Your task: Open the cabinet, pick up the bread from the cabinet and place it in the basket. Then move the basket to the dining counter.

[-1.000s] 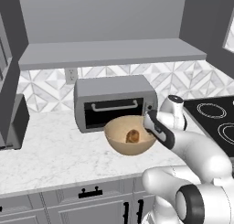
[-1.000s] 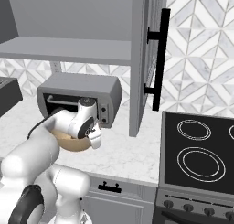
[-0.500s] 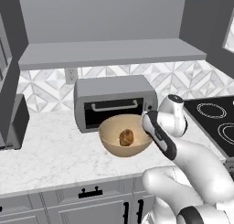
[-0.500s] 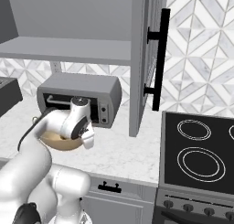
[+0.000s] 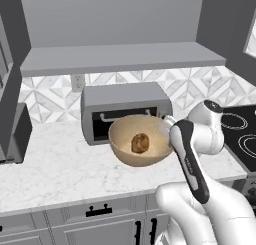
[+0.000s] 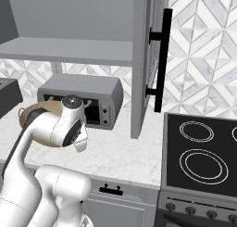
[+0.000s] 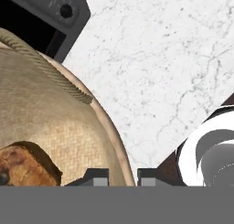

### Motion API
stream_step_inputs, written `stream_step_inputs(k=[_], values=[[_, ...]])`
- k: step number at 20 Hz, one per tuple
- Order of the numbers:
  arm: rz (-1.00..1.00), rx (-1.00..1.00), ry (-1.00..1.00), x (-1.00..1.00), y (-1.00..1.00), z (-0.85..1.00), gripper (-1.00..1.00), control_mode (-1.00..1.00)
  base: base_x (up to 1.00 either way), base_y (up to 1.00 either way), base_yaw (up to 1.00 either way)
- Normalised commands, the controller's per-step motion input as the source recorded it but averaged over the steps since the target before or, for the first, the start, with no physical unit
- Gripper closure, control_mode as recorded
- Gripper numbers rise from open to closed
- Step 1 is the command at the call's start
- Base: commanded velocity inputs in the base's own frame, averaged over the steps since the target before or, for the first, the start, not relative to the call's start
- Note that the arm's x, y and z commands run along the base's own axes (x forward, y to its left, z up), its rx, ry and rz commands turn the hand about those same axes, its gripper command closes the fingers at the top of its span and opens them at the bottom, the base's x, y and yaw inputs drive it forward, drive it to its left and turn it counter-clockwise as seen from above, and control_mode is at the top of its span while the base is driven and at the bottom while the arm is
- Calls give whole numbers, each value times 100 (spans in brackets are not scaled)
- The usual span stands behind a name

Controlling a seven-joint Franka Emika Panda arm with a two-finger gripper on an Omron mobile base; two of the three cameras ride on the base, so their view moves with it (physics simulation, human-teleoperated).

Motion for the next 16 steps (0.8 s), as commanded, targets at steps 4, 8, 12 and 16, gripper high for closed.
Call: stream_step_inputs(k=[4,8,12,16], values=[[-25,-1,12,-37,-14,50,100,-100,0,0,0],[-36,0,15,-46,-33,54,100,-100,0,0,0],[-31,0,21,-35,-37,65,100,-100,0,0,0],[-20,-3,10,-29,-46,56,100,-100,0,0,0]])
